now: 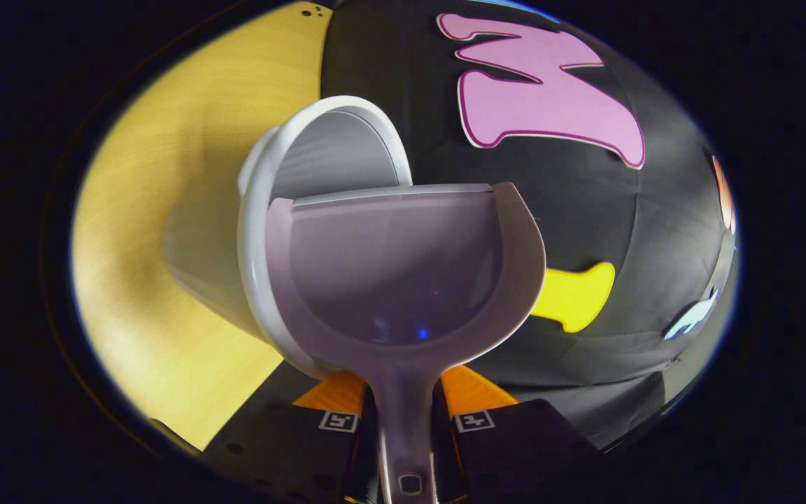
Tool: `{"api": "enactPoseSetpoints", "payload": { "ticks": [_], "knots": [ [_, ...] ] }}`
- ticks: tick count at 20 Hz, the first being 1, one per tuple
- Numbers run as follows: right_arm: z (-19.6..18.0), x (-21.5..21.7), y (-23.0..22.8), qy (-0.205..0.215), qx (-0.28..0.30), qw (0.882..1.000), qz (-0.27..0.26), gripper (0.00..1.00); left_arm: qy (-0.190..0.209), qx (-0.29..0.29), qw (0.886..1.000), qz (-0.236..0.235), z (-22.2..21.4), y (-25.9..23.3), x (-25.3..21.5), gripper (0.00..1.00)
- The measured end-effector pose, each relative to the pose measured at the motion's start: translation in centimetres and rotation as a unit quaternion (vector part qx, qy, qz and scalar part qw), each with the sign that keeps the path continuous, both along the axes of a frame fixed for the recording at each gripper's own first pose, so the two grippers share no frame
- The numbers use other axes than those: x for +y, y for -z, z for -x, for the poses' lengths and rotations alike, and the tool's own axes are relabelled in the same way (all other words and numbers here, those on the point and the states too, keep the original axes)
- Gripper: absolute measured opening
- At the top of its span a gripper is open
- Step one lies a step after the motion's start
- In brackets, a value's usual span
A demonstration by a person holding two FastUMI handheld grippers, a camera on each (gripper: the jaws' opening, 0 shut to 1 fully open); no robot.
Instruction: Pick up the small broom and dustpan from the desktop, sweep the trash into the dustpan with the broom, and then empty the trash into the garbage bin.
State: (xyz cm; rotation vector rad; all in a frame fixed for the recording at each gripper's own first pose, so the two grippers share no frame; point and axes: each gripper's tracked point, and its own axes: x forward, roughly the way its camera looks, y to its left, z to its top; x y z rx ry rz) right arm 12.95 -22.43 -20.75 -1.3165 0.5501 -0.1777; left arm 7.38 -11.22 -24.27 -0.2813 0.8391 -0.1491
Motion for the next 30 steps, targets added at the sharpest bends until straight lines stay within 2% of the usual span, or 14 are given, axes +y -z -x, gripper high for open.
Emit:
{"api": "enactPoseSetpoints", "payload": {
  "ticks": [2, 3, 4, 6, 7, 11, 14, 16, 20, 23, 24, 26, 27, 30],
  "knots": [
    [0.0, -0.2, 0.2, 0.019, 0.000, 0.998, -0.056, 0.35, -0.008, -0.005, 1.000, 0.002, -0.1, -0.4, 0.1, 0.29],
    [0.0, -0.3, 0.3, 0.031, -0.001, 0.996, -0.084, 0.39, -0.011, -0.008, 1.000, 0.003, -0.2, -0.7, 0.3, 0.29],
    [0.1, -0.4, 0.3, 0.042, -0.001, 0.993, -0.113, 0.35, -0.015, -0.011, 1.000, 0.004, -0.1, -0.9, 0.3, 0.30],
    [0.5, -0.9, 0.5, 0.068, -0.004, 0.982, -0.176, 0.39, -0.023, -0.017, 1.000, 0.006, -0.1, -1.3, 0.5, 0.30],
    [0.4, -0.7, 0.6, 0.084, -0.005, 0.974, -0.211, 0.32, -0.027, -0.019, 0.999, 0.008, 0.0, -1.6, 0.6, 0.30],
    [0.7, -0.7, 1.0, 0.135, -0.019, 0.924, -0.358, 0.35, -0.043, -0.032, 0.998, 0.013, 0.2, -2.5, 1.3, 0.31],
    [0.6, -0.4, 0.9, 0.152, -0.039, 0.897, -0.413, 0.35, -0.055, -0.045, 0.997, 0.012, 0.7, -3.2, 2.4, 0.27],
    [0.0, 0.1, 0.4, 0.151, -0.063, 0.879, -0.448, 0.35, -0.056, -0.050, 0.997, 0.007, 0.9, -3.5, 3.2, 0.29],
    [-0.4, 1.1, -1.4, 0.146, -0.109, 0.855, -0.486, 0.35, -0.050, -0.059, 0.997, -0.007, 1.3, -3.6, 4.8, 0.29],
    [0.1, 4.1, -3.0, 0.137, -0.131, 0.818, -0.542, 0.35, -0.043, -0.061, 0.997, -0.007, 1.2, -3.2, 5.7, 0.28],
    [0.4, 5.2, -3.4, 0.131, -0.135, 0.811, -0.554, 0.35, -0.039, -0.062, 0.997, -0.008, 1.3, -3.0, 6.0, 0.29],
    [1.5, 7.3, -4.4, 0.117, -0.137, 0.805, -0.565, 0.39, -0.030, -0.063, 0.998, -0.009, 1.4, -2.8, 6.3, 0.29],
    [2.1, 8.4, -4.7, 0.111, -0.136, 0.802, -0.571, 0.35, -0.024, -0.063, 0.998, -0.010, 1.4, -2.7, 6.5, 0.29],
    [3.4, 12.9, -4.3, 0.089, -0.117, 0.780, -0.608, 0.35, -0.011, -0.067, 0.997, -0.020, 1.2, -2.4, 6.9, 0.28]
  ]
}}
